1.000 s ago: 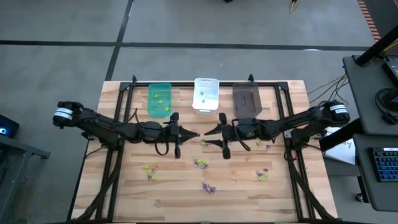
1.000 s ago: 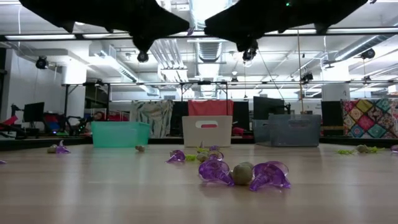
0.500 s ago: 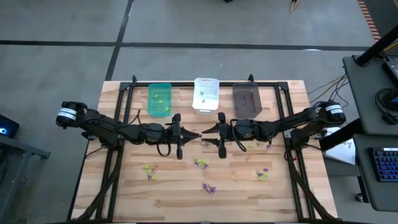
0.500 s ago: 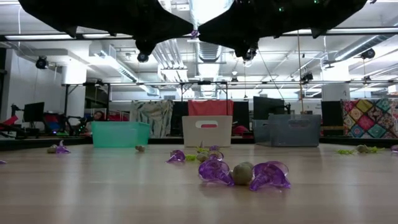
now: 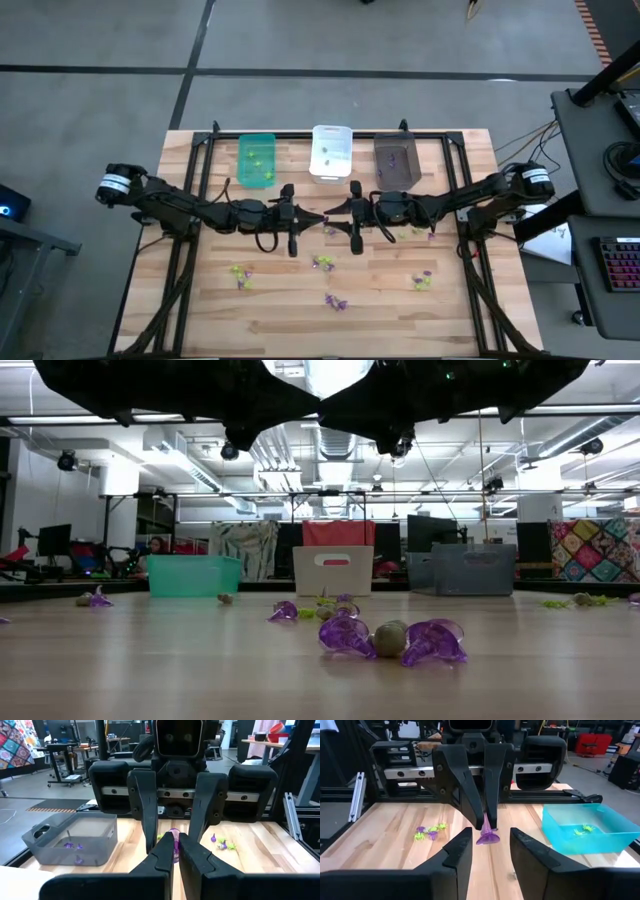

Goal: Sort Halloween decoration
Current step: Put the purple witch hat toy into the gray bin

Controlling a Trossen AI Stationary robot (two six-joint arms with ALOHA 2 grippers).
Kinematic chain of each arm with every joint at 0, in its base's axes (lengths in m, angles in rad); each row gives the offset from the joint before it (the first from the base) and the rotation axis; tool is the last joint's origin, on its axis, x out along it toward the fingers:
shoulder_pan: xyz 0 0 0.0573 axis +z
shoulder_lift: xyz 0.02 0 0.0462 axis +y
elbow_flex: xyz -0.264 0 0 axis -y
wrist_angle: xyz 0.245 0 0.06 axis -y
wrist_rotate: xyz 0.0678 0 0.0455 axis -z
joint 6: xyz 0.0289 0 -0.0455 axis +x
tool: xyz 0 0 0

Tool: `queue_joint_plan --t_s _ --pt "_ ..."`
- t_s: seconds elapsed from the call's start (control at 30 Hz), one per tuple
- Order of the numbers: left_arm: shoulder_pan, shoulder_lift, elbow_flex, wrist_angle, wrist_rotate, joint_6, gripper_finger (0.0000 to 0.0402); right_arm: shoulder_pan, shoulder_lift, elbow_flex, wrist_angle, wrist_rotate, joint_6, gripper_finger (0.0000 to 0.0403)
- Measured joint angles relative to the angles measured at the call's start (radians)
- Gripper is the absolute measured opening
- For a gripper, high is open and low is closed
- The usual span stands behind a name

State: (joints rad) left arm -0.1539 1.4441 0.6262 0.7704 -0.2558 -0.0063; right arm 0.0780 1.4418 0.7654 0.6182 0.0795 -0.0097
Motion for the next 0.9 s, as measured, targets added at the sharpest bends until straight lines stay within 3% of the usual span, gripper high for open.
queue_joint_plan --t_s 0.37,0.67,0.9 --pt "0.000 0.000 0.000 -0.003 -0.002 0.006 0.0000 0.000 0.000 0.000 -0.004 0.002 0.000 0.0026" --pt "0.000 -0.001 0.000 -0.008 -0.042 0.000 0.0001 0.000 0.000 -0.001 -0.006 0.004 0.003 0.0016" --pt "0.000 -0.001 0.000 -0.021 -0.045 -0.002 0.0023 0.000 0.000 -0.001 -0.004 0.003 0.002 0.0017"
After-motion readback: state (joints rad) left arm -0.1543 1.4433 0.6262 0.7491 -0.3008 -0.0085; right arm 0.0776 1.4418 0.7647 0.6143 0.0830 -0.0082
